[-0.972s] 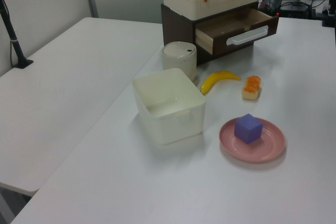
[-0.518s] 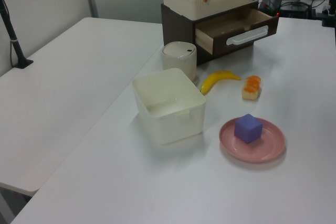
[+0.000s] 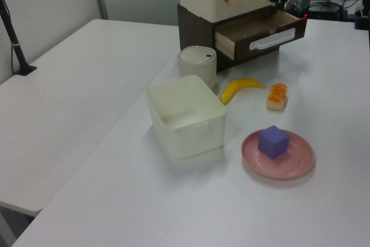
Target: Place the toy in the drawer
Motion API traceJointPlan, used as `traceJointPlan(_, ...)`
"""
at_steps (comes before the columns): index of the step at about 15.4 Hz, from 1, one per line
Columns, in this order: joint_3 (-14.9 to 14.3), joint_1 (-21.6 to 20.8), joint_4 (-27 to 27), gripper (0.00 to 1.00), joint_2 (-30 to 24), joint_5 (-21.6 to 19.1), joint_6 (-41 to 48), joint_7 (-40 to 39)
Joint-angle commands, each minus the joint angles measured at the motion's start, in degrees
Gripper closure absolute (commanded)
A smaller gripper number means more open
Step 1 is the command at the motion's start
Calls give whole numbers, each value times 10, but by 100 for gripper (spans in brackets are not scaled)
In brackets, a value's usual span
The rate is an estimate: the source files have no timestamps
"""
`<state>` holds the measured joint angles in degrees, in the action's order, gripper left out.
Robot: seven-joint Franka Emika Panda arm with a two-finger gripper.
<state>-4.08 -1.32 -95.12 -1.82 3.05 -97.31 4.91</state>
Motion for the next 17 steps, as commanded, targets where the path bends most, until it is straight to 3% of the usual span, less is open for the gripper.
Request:
traceJointPlan(1,-13,2,-9,0,-10,-18,-9,-20)
traceJointPlan(5,-51,2,13,0,-12,-20,11,-91)
traceJointPlan(7,-52,1,28,0,-12,-24,57,-83)
traceJointPlan(12,-52,4,29,0,-12,-30,56,-75)
traceJointPlan(17,-59,7,30,0,-13,-61,59,-74)
